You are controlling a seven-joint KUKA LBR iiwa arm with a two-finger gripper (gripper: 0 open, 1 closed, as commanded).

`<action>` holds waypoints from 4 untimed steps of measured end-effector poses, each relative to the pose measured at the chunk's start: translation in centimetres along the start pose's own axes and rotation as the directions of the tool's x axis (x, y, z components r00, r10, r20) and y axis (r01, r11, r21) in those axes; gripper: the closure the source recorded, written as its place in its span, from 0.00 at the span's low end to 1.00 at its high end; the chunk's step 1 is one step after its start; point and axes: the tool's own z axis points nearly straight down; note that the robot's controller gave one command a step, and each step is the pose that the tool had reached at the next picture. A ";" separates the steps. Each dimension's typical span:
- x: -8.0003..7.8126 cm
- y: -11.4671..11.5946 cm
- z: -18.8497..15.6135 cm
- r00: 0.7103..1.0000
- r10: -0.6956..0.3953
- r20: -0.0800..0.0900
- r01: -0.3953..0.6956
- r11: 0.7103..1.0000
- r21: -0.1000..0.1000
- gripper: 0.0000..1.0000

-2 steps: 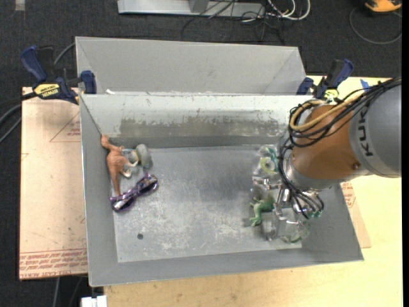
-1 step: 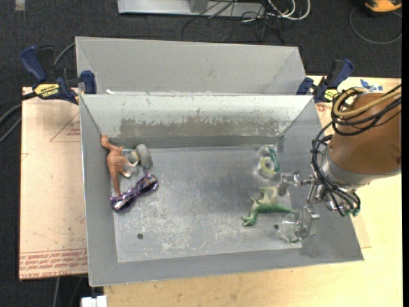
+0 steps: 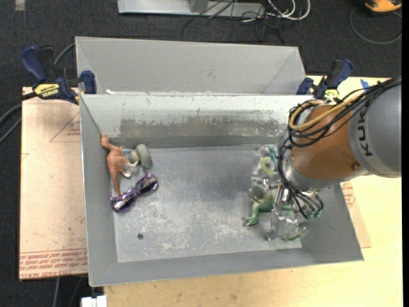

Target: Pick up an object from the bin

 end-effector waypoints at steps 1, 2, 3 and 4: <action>-2.4 -4.2 -0.1 0.986 -0.169 0.010 0.169 0.986 0.000 0.00; 0.0 0.1 0.1 1.000 -0.001 0.000 0.001 1.000 -0.002 1.00; 0.0 0.1 0.1 1.000 -0.001 0.000 0.001 1.000 -0.001 1.00; 0.1 0.1 -0.3 1.000 -0.001 -0.004 0.001 1.000 -0.003 1.00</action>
Offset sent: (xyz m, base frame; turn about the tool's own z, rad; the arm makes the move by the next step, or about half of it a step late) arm 0.0000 0.0000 0.0000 0.0000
